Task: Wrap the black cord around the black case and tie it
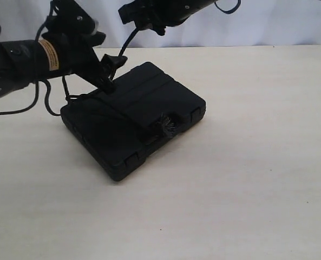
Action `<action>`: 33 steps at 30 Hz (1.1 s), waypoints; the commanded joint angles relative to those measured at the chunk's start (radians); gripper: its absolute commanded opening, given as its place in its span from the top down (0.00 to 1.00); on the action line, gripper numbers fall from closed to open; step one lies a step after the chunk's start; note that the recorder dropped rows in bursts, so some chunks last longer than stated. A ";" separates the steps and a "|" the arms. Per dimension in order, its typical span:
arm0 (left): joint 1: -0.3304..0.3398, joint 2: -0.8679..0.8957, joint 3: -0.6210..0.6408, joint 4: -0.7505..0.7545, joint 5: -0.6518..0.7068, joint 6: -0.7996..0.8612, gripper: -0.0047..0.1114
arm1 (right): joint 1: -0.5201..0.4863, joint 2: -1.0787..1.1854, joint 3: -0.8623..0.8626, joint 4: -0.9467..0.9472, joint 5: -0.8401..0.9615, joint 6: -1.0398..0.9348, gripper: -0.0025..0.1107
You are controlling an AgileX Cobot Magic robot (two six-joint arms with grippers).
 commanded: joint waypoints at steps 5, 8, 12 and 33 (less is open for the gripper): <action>0.022 0.157 0.005 -0.029 -0.251 -0.021 0.44 | -0.001 -0.006 -0.007 -0.007 -0.003 0.003 0.94; 0.047 0.184 0.005 -0.035 -0.301 -0.025 0.44 | -0.001 -0.006 -0.007 -0.007 -0.003 0.003 0.94; 0.063 0.194 0.005 -0.026 -0.316 -0.029 0.44 | -0.001 -0.005 -0.007 -0.007 -0.007 0.003 0.94; 0.063 0.090 0.011 0.112 -0.227 -0.156 0.66 | -0.001 -0.005 -0.007 -0.007 -0.039 0.003 0.94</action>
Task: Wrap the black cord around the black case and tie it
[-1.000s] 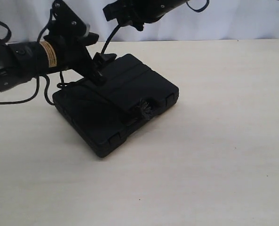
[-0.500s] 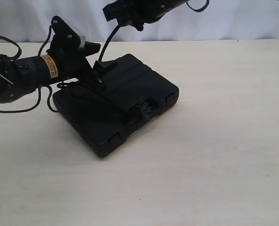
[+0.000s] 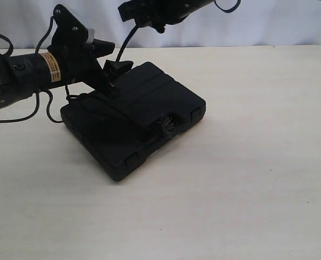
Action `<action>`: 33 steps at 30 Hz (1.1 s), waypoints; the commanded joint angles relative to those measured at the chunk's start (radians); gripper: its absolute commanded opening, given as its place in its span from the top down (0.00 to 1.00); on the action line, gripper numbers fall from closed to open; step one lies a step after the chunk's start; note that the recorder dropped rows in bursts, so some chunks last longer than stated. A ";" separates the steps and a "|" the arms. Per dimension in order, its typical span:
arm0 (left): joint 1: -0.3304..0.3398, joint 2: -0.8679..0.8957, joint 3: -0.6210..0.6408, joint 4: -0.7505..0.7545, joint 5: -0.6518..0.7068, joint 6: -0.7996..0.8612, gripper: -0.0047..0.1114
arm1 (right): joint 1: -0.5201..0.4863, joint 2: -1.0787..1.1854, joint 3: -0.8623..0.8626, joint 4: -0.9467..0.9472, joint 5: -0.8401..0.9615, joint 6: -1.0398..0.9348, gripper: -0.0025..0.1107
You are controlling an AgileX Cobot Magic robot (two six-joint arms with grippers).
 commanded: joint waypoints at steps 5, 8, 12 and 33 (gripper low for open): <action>0.002 -0.012 0.005 0.159 -0.025 -0.059 0.96 | -0.001 -0.005 -0.007 -0.007 -0.019 0.003 0.94; 0.002 -0.012 0.005 0.161 -0.034 -0.091 0.96 | -0.001 -0.005 -0.007 -0.007 -0.021 0.003 0.94; 0.002 -0.012 0.005 0.139 -0.034 -0.105 0.96 | -0.001 -0.005 -0.007 -0.007 -0.019 0.003 0.82; 0.043 -0.102 -0.019 -0.109 0.204 -0.109 0.96 | 0.002 -0.143 0.532 -0.357 -0.111 0.732 0.49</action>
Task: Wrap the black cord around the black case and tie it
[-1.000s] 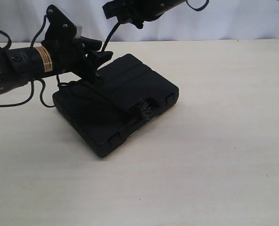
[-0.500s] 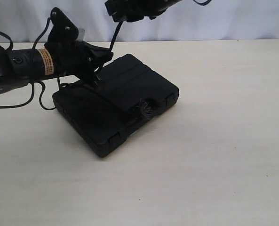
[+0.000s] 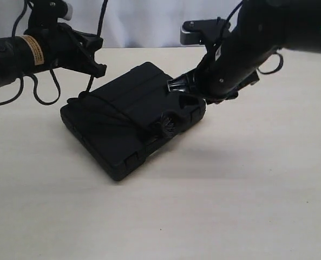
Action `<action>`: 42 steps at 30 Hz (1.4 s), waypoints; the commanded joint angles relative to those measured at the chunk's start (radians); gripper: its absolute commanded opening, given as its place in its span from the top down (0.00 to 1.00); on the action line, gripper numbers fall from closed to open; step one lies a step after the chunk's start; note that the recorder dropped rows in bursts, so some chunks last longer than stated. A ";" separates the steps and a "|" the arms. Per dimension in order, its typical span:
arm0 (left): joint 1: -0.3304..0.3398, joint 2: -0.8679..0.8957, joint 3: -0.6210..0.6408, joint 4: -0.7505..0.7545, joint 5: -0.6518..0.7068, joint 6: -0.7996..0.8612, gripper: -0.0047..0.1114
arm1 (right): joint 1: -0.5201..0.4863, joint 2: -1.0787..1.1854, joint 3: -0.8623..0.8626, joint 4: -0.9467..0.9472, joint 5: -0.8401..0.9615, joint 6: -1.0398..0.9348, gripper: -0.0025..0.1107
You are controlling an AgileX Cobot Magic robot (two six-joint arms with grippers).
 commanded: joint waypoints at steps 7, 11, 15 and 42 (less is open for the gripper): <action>0.010 -0.012 -0.007 -0.022 0.025 -0.011 0.96 | 0.001 0.040 0.126 0.079 -0.223 0.135 0.49; 0.010 -0.012 -0.007 -0.022 0.038 -0.011 0.96 | 0.001 0.103 0.126 0.130 -0.284 0.135 0.49; 0.010 -0.012 -0.007 -0.022 0.035 -0.011 0.96 | 0.001 0.147 0.126 0.140 -0.333 0.135 0.49; 0.010 -0.012 -0.007 -0.022 0.030 -0.032 0.96 | -0.020 0.270 0.126 0.103 -0.455 0.154 0.94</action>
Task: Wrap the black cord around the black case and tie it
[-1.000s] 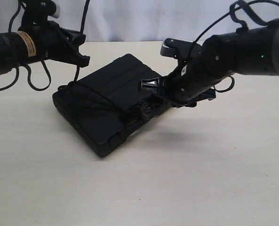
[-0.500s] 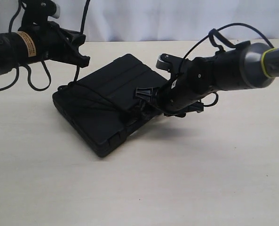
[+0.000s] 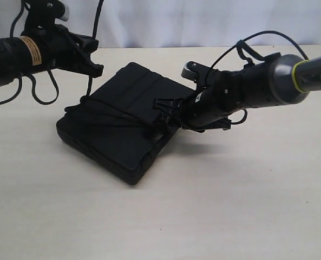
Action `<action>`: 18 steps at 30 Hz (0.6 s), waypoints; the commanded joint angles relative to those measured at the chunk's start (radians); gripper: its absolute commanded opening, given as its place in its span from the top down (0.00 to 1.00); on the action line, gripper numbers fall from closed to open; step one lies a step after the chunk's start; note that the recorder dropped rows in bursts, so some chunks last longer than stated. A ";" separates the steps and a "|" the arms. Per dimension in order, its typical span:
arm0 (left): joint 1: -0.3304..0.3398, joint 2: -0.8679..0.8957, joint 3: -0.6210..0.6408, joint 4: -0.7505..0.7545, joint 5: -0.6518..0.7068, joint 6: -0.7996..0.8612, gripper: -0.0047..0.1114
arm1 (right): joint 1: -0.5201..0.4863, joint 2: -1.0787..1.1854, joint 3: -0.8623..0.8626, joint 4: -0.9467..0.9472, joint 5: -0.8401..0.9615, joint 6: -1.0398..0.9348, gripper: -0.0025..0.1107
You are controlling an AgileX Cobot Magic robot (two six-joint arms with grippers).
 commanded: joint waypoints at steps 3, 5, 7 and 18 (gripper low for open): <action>0.001 -0.012 -0.007 -0.012 0.002 -0.027 0.96 | -0.057 0.017 0.005 -0.097 0.036 -0.026 0.94; 0.001 -0.014 -0.007 -0.024 0.015 -0.027 0.96 | -0.089 0.012 0.005 -0.104 0.048 -0.029 0.94; 0.011 -0.020 -0.007 -0.053 0.025 -0.027 0.96 | -0.123 0.005 0.005 -0.120 0.052 -0.029 0.94; 0.141 -0.026 -0.007 -0.074 0.134 -0.050 0.96 | -0.174 -0.043 -0.060 -0.283 0.174 -0.037 0.58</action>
